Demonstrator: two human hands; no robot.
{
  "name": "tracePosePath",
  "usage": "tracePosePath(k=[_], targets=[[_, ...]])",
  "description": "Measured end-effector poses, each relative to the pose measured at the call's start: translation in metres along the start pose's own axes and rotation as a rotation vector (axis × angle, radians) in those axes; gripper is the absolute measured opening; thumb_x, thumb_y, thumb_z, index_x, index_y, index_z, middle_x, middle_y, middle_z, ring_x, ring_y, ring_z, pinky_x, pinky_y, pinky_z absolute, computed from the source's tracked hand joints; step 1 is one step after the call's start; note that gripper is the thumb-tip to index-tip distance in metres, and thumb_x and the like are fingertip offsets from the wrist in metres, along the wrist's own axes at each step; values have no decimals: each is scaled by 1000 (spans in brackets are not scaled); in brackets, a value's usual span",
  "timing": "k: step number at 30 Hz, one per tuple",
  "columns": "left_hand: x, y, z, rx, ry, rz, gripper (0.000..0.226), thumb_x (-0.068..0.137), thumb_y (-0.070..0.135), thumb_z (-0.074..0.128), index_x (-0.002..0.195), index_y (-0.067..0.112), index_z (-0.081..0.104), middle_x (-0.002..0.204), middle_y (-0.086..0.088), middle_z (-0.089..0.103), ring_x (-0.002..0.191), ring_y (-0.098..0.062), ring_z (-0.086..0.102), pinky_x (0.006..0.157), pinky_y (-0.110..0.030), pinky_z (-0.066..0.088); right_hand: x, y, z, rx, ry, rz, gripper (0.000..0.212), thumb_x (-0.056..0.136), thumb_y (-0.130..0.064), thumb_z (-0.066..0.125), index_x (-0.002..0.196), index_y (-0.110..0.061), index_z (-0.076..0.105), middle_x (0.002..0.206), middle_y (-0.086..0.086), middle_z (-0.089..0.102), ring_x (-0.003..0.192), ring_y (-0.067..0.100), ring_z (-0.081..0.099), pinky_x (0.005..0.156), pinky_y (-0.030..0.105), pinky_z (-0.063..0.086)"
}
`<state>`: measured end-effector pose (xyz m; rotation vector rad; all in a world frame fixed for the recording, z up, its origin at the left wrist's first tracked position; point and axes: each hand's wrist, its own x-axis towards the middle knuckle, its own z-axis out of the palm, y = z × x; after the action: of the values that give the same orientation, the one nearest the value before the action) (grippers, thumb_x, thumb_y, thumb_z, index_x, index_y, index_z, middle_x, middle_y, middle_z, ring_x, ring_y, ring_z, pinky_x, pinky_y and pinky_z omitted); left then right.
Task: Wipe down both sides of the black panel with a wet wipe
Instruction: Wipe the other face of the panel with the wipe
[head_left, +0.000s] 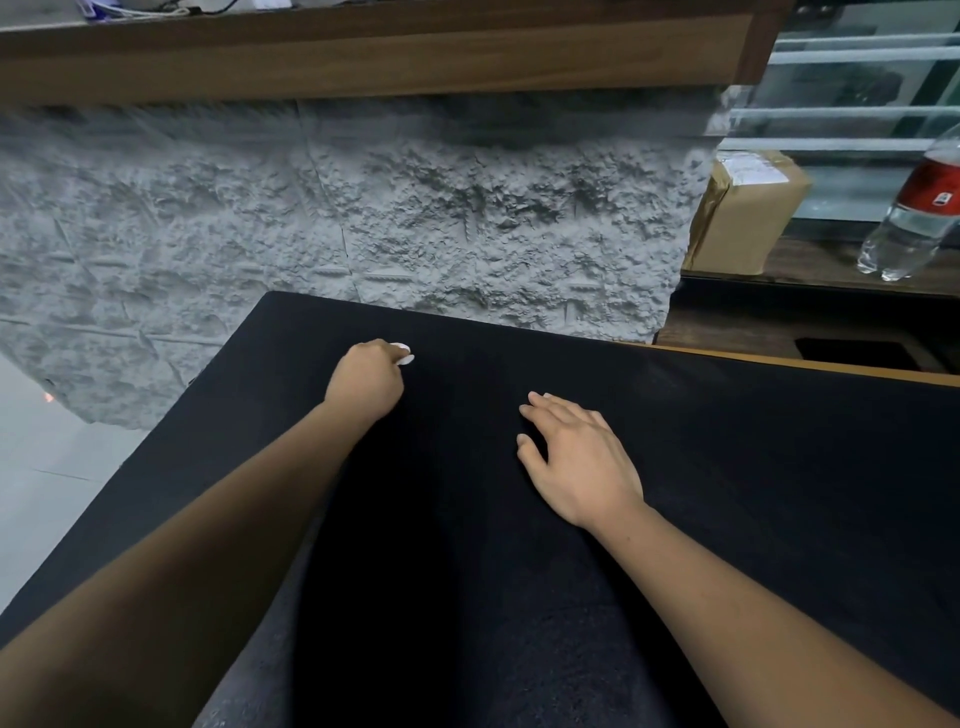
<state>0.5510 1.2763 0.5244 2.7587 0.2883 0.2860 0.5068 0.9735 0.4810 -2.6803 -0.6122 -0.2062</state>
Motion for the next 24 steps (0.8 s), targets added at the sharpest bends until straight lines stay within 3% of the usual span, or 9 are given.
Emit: tracePosePath(k=[9, 24], targets=[[3, 12, 15, -79, 55, -66, 43, 100, 8, 48, 132, 19, 73, 138, 1, 67, 126, -26, 62, 106, -37, 51, 0, 0, 0, 0, 6, -4, 54, 105, -53, 34, 151, -31, 52, 163, -14, 41, 153, 4, 28, 127, 34, 23], [13, 94, 56, -59, -37, 241, 41, 101, 7, 49, 133, 18, 72, 135, -5, 68, 128, -25, 59, 109, -39, 47, 1, -2, 0, -17, 21, -7, 56, 104, -53, 33, 150, -29, 53, 163, -12, 43, 153, 5, 29, 125, 32, 23]])
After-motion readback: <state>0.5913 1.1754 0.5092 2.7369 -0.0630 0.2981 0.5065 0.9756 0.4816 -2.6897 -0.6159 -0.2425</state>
